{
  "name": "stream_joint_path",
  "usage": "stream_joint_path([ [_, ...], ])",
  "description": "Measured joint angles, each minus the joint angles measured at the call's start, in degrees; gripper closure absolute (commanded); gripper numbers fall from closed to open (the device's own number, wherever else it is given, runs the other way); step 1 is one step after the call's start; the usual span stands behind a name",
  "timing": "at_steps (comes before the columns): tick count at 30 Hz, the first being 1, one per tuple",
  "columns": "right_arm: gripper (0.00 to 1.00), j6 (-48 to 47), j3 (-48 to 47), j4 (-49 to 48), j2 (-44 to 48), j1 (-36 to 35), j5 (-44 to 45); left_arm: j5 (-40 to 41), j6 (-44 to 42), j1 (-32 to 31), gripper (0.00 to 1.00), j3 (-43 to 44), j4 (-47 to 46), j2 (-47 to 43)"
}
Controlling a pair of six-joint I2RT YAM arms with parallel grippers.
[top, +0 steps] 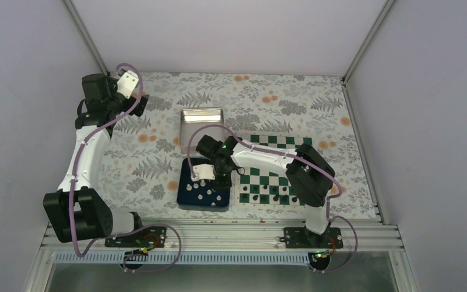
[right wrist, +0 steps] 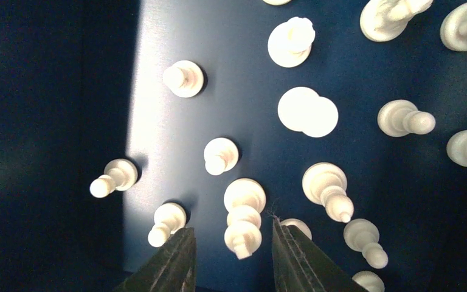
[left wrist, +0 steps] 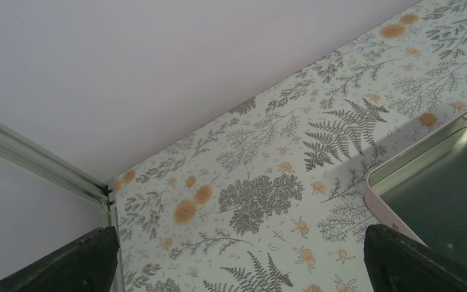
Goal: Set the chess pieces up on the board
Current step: Pick up the chess piece from the storage box.
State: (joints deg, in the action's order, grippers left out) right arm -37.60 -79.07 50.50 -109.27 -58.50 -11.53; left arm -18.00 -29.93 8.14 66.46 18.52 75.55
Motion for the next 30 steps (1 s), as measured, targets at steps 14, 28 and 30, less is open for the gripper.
stream_joint_path([
  [14,0.89,0.6,0.0,-2.0,-1.7,-0.8,0.7,-0.4,-0.9,0.1,0.00,-0.7,0.0,0.0],
  [28,0.96,1.0,-11.4,7.2,5.4,2.3,0.7,-1.7,-0.9,0.1,0.00,-0.7,0.5,0.0],
  [30,0.96,0.5,-15.2,8.7,7.8,6.6,-0.3,-2.2,-0.9,0.1,0.00,-0.7,0.6,0.0],
])
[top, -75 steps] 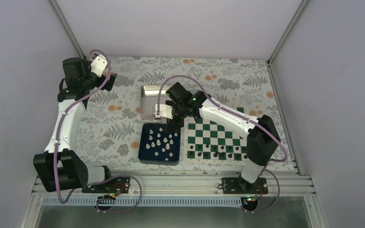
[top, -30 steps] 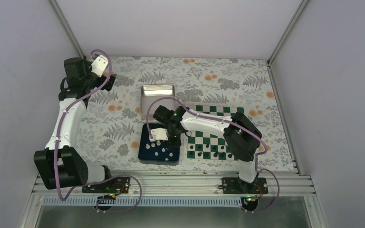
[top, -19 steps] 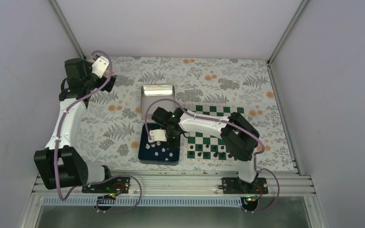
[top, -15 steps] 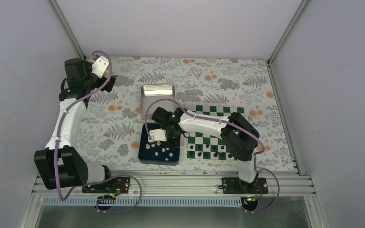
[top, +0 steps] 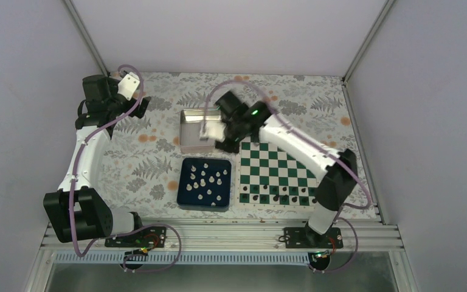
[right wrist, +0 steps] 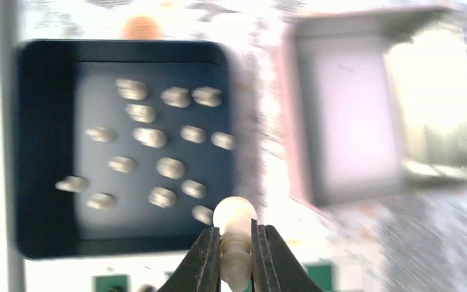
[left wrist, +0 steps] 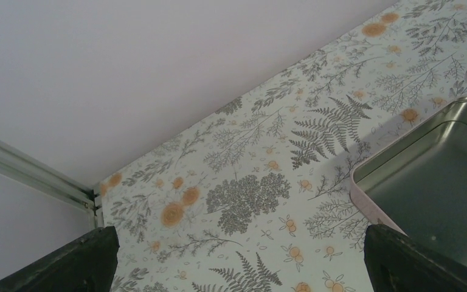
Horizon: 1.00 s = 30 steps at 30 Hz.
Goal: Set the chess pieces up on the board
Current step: Pick up the chess piece from the storage box, then place the chess piece on the chessboard.
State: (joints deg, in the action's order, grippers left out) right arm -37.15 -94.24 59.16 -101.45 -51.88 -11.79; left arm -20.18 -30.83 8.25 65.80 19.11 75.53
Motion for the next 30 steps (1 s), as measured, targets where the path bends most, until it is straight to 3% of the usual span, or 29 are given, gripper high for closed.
stream_joint_path([
  [7,0.96,-3.6,-3.2,1.4,3.7,24.8,0.0,-0.7,0.3,0.0,0.00,0.5,-0.1,0.0],
  [11,0.96,-5.9,0.2,1.5,2.6,32.8,0.6,-0.7,0.4,0.0,0.00,0.5,-0.1,0.0],
  [19,0.96,-8.3,5.1,-0.8,-5.0,38.4,0.6,-0.7,0.9,0.0,0.00,0.5,-0.2,0.0],
  [30,0.96,-8.7,4.8,-3.9,-14.3,39.2,2.3,-0.2,1.0,0.0,0.00,0.5,-0.2,-0.1],
])
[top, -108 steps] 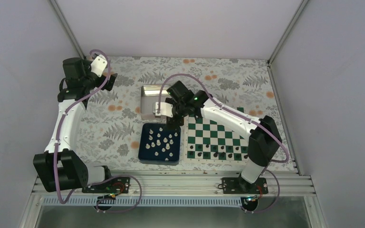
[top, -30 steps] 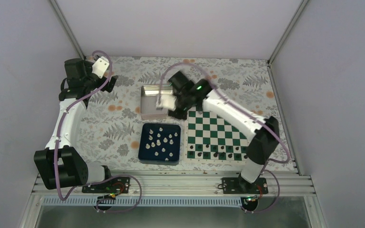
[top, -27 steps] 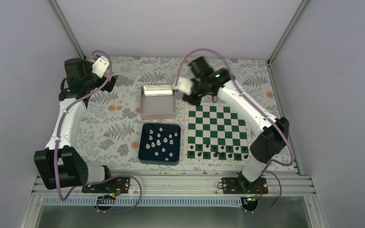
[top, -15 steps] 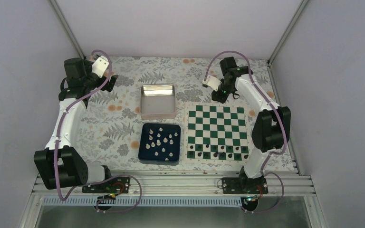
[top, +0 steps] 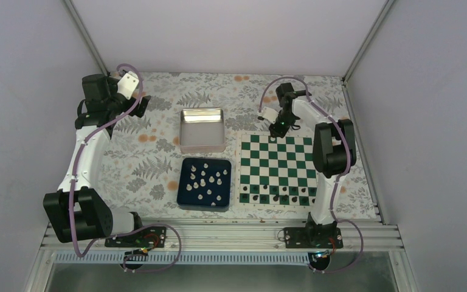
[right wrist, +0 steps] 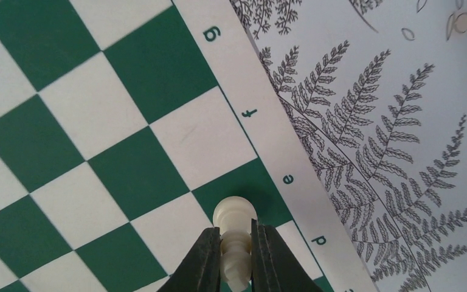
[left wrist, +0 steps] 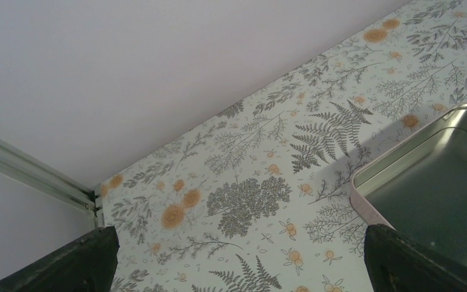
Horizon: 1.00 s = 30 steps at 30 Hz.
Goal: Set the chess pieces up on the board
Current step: Place the chess piece on the chessboard.
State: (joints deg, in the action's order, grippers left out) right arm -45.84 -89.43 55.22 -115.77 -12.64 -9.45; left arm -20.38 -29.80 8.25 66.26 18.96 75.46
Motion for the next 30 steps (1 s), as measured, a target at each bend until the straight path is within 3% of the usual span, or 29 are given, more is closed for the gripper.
stream_joint_path([
  [19,0.90,0.0,0.3,-2.0,-1.6,0.0,1.6,0.2,0.0,0.0,0.00,0.0,0.0,0.0],
  [20,0.88,0.0,0.3,-2.0,-1.6,0.0,1.6,0.2,0.0,0.0,0.00,0.0,0.0,0.0],
  [23,0.69,0.1,0.3,-2.0,-1.5,0.0,1.4,0.2,-0.2,0.0,0.00,0.0,0.0,0.0],
  [27,0.52,0.0,0.5,-1.8,-1.2,0.0,1.3,0.2,-0.3,0.0,0.00,0.0,0.0,0.0],
  [30,0.48,0.2,0.6,-1.6,0.3,0.0,1.2,0.2,-0.5,0.0,0.00,0.0,0.0,0.0],
])
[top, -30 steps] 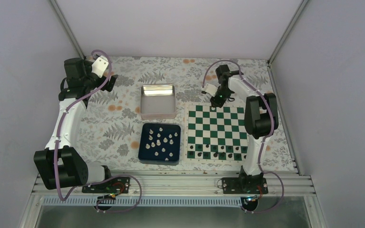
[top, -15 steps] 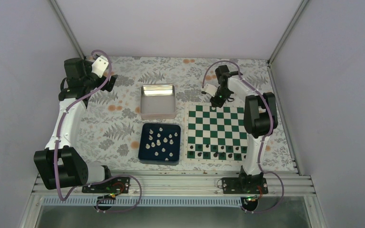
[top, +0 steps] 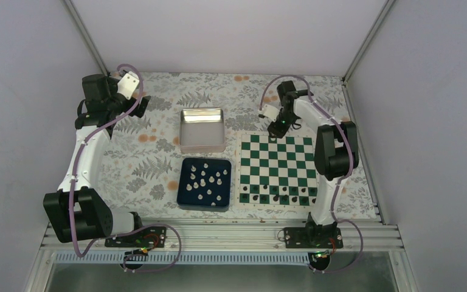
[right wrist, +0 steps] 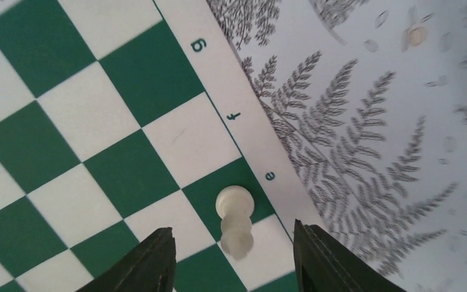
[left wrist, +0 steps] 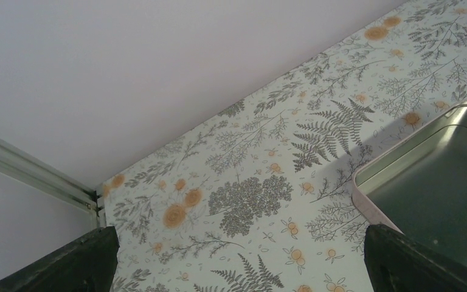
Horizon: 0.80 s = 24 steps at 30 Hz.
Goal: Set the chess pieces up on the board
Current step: Place the chess piece on the chessboard, then pick up the chess piece from the storage box.
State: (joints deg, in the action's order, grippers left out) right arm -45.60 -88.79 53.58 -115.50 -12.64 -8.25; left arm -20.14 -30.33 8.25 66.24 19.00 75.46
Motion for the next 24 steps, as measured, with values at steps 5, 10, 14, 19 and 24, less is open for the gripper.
stream_joint_path([
  [5,0.47,0.2,-2.1,1.0,4.9,-1.5,0.3,-0.1,-0.1,0.0,0.00,-0.1,0.0,0.0],
  [10,0.47,0.6,-4.9,2.0,8.1,-11.3,2.8,-0.5,-0.1,0.0,0.00,-0.1,0.0,0.0],
  [14,0.51,1.1,-5.8,3.1,8.3,-22.8,3.1,-0.7,-0.1,0.0,0.00,-0.1,0.0,0.0],
  [19,0.56,2.1,-6.3,4.9,6.8,-33.0,3.0,-0.6,-0.1,0.0,0.00,-0.5,-0.1,0.0],
  [24,0.57,2.7,-6.3,5.2,3.5,-38.1,2.6,-0.4,-0.1,0.0,0.00,-1.7,-0.1,-0.2],
])
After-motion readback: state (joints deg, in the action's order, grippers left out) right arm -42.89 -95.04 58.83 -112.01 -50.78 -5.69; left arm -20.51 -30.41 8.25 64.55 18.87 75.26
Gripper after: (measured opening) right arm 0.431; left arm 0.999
